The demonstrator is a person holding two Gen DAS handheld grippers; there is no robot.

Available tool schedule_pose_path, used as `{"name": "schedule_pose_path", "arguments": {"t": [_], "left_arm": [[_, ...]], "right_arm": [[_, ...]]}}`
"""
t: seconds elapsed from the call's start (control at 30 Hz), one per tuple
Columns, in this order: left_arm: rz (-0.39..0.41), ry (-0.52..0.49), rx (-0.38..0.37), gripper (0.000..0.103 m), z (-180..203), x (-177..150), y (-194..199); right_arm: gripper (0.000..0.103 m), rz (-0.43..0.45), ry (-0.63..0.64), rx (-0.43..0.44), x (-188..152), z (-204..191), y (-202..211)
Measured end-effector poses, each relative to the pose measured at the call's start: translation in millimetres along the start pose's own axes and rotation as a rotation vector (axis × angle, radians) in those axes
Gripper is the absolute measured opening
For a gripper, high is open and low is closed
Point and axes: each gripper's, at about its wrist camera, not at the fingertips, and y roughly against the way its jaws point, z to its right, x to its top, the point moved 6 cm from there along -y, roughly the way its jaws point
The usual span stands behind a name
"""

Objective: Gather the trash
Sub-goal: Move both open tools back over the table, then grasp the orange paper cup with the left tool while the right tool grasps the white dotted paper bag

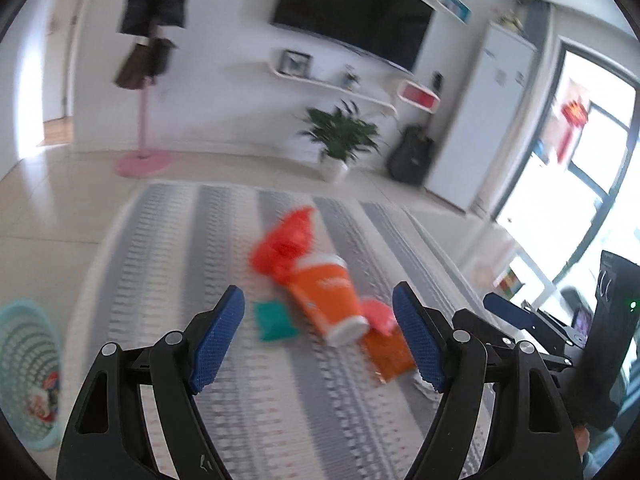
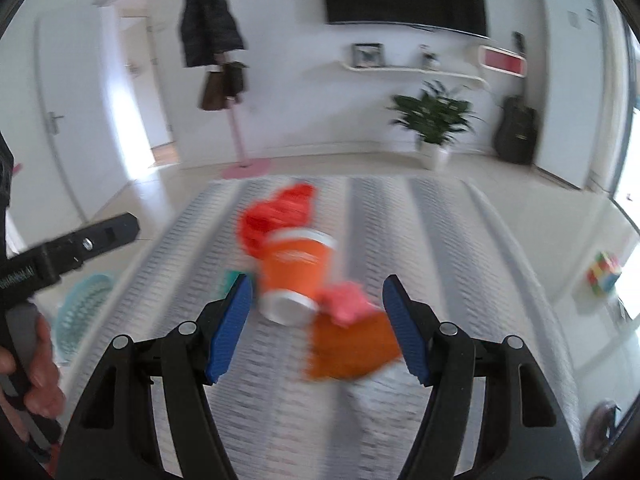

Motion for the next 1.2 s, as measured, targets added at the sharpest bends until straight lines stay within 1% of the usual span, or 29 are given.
{"name": "schedule_pose_path", "arguments": {"t": [0.03, 0.1, 0.13, 0.2, 0.27, 0.3, 0.33, 0.43, 0.53, 0.6, 0.7, 0.73, 0.83, 0.97, 1.03, 1.1, 1.2], "left_arm": [[-0.017, -0.001, -0.01, 0.074, 3.5, -3.8, -9.5], [-0.053, 0.004, -0.024, 0.074, 8.3, -13.7, -28.7], [-0.068, 0.006, -0.027, 0.074, 10.3, -16.4, -37.3], [-0.097, 0.01, -0.032, 0.074, 12.8, -23.2, -56.6], [-0.123, 0.009, -0.031, 0.074, 13.7, -28.5, -68.9], [-0.143, 0.011, -0.027, 0.074, 13.1, -33.6, -78.7], [-0.156, 0.013, -0.026, 0.074, 12.9, -35.7, -85.2], [-0.184, 0.027, -0.012, 0.074, 7.6, -42.7, -99.3], [-0.201, 0.053, -0.003, 0.074, 1.1, -48.3, -109.1], [-0.213, 0.069, 0.0, 0.074, -1.8, -53.5, -116.5], [-0.229, 0.081, -0.005, 0.074, -3.3, -58.1, -123.3], [-0.234, 0.087, -0.009, 0.076, -3.2, -59.0, -126.5], [-0.25, 0.105, -0.018, 0.076, -1.3, -58.8, -134.2], [-0.242, 0.102, -0.021, 0.076, 5.6, -51.4, -147.3], [-0.252, 0.094, 0.012, 0.076, 6.0, -48.6, -155.7], [-0.283, 0.094, 0.06, 0.076, 3.3, -47.6, -167.3], [-0.319, 0.109, 0.073, 0.073, 0.2, -47.9, -183.2]], "right_arm": [[0.064, -0.007, -0.01, -0.023, -8.4, 13.3, -1.9], [0.064, -0.024, -0.036, -0.042, -22.0, 33.5, -6.1], [0.061, -0.035, -0.049, -0.051, -29.6, 42.8, -9.9], [0.055, -0.056, -0.051, -0.074, -42.9, 56.8, -17.9], [0.042, -0.075, -0.048, -0.089, -51.0, 67.5, -29.7], [0.039, -0.087, -0.054, -0.088, -56.9, 72.8, -34.3], [0.035, -0.1, -0.063, -0.086, -62.4, 75.8, -39.1], [0.03, -0.124, -0.074, -0.086, -76.2, 81.6, -50.7], [0.03, -0.139, -0.088, -0.081, -83.9, 82.8, -53.2], [0.03, -0.129, -0.095, -0.071, -83.2, 82.9, -51.0], [0.03, -0.152, -0.109, -0.061, -86.3, 83.5, -54.9], [0.03, -0.152, -0.115, -0.056, -87.0, 84.4, -55.0], [0.03, -0.154, -0.125, -0.048, -87.9, 85.1, -53.8], [0.03, -0.16, -0.126, -0.041, -88.3, 85.2, -54.5], [0.03, -0.159, -0.123, -0.041, -88.6, 84.6, -54.1], [0.03, -0.159, -0.126, -0.039, -88.9, 85.1, -53.7], [0.03, -0.16, -0.13, -0.035, -89.0, 85.4, -53.6]]}}
